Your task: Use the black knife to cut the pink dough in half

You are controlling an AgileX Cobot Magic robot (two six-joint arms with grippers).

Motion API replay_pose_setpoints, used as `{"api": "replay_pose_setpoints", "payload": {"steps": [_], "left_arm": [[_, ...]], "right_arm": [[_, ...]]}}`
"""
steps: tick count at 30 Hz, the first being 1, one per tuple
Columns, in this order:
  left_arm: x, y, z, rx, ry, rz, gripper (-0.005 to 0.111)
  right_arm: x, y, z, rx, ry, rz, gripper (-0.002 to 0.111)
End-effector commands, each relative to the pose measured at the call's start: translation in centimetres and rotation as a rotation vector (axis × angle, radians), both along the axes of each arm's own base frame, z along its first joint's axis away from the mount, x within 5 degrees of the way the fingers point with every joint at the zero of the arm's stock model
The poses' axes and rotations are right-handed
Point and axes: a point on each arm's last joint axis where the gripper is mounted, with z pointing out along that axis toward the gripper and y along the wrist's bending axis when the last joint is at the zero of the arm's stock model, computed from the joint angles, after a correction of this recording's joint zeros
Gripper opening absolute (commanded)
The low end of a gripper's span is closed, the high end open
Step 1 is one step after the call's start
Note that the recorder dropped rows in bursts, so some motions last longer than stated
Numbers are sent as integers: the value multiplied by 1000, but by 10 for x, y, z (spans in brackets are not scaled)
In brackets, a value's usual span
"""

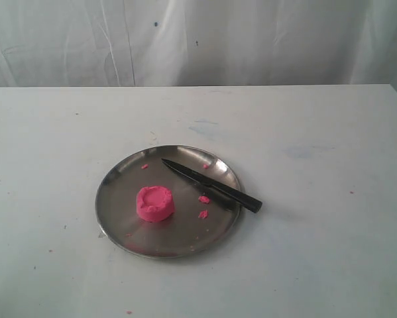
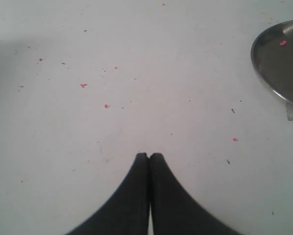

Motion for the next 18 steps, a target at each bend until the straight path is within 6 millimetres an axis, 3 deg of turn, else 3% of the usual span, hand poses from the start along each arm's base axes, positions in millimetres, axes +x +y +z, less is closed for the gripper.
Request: {"api": "replay_pose_setpoints", "payload": {"steps": [1, 4, 7, 14, 18], "left_arm": [[0, -1, 0, -14, -7, -3, 0], [0, -1, 0, -14, -7, -3, 0], [0, -1, 0, -14, -7, -3, 0], [0, -1, 0, -14, -7, -3, 0], [0, -1, 0, -14, -7, -3, 0]], "right_arm": [[-35, -3, 55, -41, -223, -110, 0], [-43, 1, 78, -252, -170, -358, 0], [-39, 2, 84, -412, -22, -509, 0], [-15, -2, 61, -524, 357, -493, 0], [3, -5, 27, -624, 685, -462, 0]]}}
